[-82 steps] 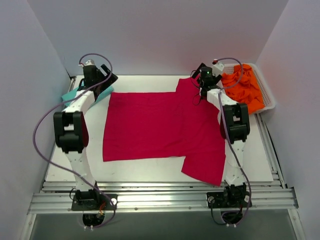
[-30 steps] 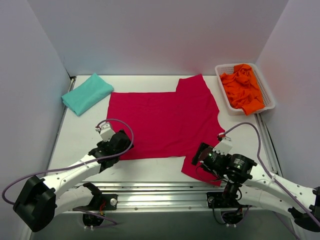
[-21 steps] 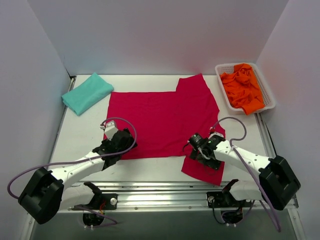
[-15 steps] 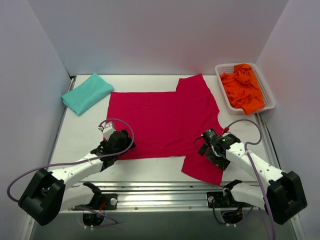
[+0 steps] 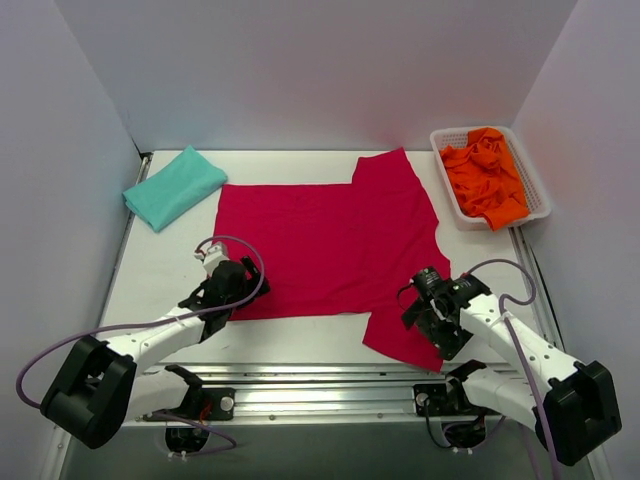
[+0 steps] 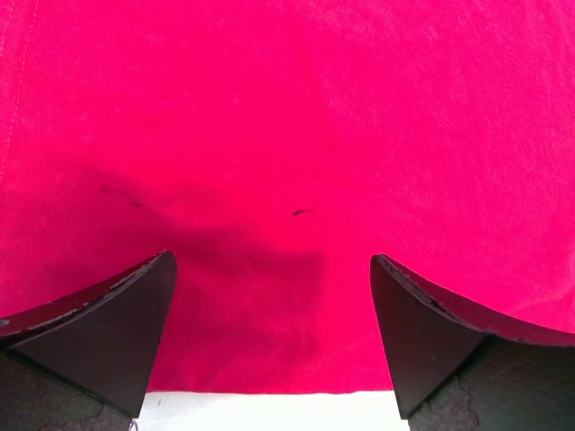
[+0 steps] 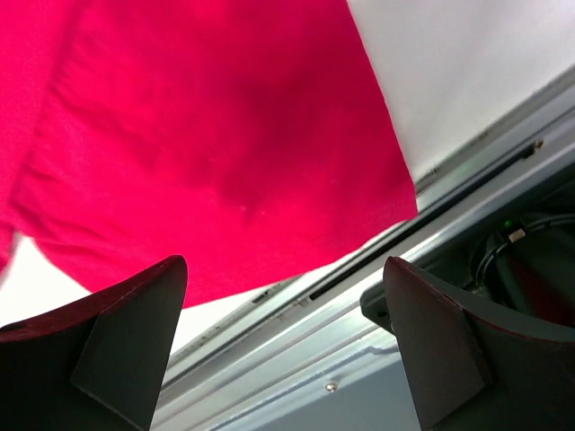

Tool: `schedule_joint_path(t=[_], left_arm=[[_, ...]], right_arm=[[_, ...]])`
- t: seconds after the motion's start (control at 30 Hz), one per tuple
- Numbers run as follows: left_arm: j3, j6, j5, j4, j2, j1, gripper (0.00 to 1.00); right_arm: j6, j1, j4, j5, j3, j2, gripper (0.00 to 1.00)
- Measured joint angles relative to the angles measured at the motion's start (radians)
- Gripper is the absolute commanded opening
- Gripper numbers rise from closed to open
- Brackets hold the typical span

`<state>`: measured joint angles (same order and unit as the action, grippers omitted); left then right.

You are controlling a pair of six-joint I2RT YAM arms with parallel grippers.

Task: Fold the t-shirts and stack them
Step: Grap the side of the flattened tshirt closest away from the robot with both arms

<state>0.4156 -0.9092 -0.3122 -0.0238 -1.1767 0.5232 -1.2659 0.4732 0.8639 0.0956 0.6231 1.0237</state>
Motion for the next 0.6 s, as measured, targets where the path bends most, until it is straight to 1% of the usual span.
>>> schedule_joint_path(t=[0.1, 0.2, 0.27, 0.33, 0.6], left_arm=[[0.000, 0.001, 0.007, -0.007, -0.002, -0.002, 0.98], [0.000, 0.002, 0.013, -0.016, -0.002, -0.003, 0.98], [0.000, 0.003, 0.015, -0.022, -0.004, -0.003, 0.98], [0.000, 0.004, 0.019, -0.027, -0.006, -0.004, 0.98], [0.000, 0.004, 0.034, -0.047, -0.027, -0.008, 0.98]], right_arm=[[-0.029, 0.037, -0.011, -0.035, -0.032, 0.015, 0.86], [-0.096, 0.179, -0.057, -0.061, -0.063, 0.059, 0.86], [-0.128, 0.237, -0.098, -0.089, -0.092, 0.095, 0.84], [-0.154, 0.252, -0.137, -0.100, -0.124, 0.119, 0.82], [-0.200, 0.254, -0.187, -0.082, -0.154, 0.074, 0.77]])
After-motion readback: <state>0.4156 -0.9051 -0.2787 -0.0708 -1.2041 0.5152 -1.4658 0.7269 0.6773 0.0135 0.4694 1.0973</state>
